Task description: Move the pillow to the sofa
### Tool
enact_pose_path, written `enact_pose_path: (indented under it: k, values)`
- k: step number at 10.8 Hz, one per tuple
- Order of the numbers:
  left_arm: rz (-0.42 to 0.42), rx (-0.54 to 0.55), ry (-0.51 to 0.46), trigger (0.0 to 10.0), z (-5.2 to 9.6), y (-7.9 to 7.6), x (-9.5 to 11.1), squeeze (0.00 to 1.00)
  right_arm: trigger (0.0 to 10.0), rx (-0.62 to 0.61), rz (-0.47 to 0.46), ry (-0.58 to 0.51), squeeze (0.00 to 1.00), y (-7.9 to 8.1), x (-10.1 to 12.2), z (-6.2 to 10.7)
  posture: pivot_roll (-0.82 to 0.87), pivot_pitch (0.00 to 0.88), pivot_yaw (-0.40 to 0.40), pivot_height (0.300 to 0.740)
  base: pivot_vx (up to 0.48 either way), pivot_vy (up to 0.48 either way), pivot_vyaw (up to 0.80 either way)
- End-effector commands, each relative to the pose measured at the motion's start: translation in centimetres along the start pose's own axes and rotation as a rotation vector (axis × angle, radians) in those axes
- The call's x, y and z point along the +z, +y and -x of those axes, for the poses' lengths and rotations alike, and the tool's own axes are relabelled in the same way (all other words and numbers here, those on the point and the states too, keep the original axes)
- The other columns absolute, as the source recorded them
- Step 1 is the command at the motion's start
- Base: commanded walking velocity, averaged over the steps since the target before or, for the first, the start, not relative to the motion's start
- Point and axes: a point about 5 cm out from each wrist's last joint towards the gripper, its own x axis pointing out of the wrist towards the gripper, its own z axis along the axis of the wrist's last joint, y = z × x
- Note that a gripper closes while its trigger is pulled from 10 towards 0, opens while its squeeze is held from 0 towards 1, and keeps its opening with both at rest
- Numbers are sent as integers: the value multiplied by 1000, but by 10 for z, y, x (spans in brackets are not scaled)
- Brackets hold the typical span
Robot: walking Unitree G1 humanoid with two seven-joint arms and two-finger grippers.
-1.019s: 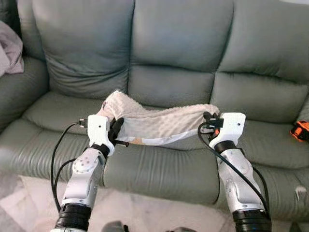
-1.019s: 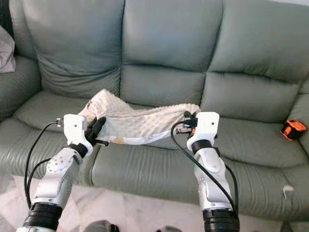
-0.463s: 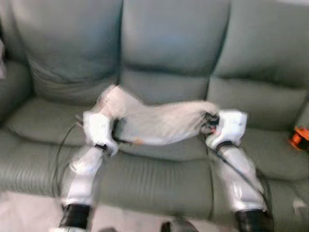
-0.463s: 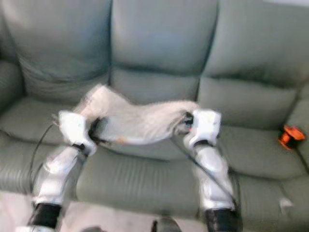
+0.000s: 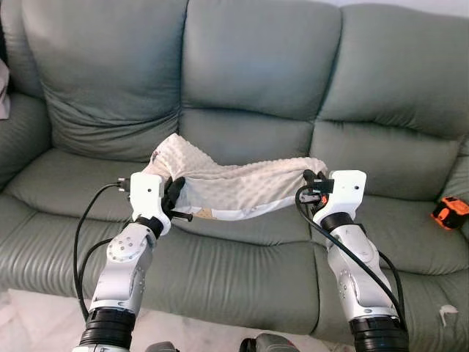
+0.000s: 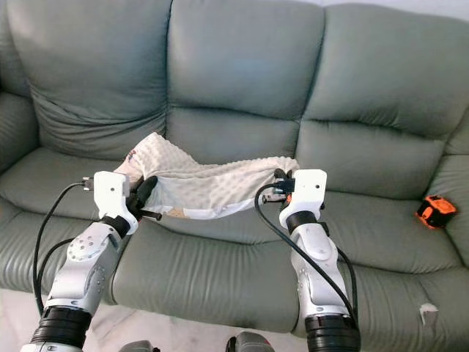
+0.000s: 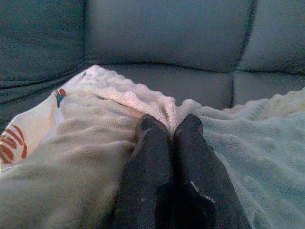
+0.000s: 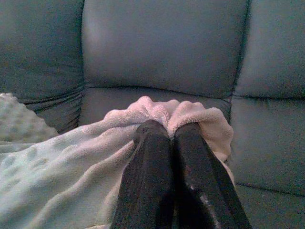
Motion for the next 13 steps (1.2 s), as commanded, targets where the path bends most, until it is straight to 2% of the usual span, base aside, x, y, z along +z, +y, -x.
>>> enact_pose_path:
  k: [1,3,5,13]
  values:
    - [-18,-12,-28,10000,-1,-4,8,0,10000,3,1,-42,0,0,11,-1,-8,0,-53,740,0,0,0]
    - [-14,-6,-13,10000,0,-4,4,0,10000,3,10,-40,0,0,11,2,-6,0,-58,740,0,0,0]
    - [-27,16,-10,10000,0,3,4,0,10000,12,8,-37,0,2,11,2,-3,0,-60,725,0,0,0]
    - [-32,41,-3,10000,-2,2,3,0,10000,14,-2,-28,0,2,10,2,-10,0,-61,620,0,0,0]
